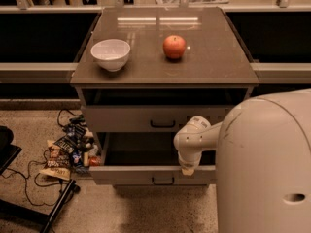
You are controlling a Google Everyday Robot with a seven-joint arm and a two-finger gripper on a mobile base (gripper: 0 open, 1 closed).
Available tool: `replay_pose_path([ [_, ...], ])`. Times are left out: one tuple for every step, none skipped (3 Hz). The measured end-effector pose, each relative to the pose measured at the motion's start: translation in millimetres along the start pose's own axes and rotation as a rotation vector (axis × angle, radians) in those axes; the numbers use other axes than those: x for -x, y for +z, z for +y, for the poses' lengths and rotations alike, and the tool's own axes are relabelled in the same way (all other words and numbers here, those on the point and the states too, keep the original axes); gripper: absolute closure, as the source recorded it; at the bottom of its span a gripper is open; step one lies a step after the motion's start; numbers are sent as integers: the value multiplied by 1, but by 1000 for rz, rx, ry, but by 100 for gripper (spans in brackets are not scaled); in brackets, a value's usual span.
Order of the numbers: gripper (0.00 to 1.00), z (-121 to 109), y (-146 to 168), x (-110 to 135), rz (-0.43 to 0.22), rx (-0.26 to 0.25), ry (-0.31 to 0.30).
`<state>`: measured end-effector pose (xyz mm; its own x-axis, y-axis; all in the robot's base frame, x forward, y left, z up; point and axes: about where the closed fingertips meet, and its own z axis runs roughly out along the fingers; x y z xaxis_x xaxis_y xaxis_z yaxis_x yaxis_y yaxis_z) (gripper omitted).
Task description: Open middle drawer
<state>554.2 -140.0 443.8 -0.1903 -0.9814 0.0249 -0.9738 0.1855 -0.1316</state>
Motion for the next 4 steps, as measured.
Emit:
replay_pose_path([
  [0,0,0,0,0,0,0],
  [0,0,0,0,0,1,0],
  [27,31,15,-10,-16,73,70],
  [50,66,17,-11,-16,137,92],
])
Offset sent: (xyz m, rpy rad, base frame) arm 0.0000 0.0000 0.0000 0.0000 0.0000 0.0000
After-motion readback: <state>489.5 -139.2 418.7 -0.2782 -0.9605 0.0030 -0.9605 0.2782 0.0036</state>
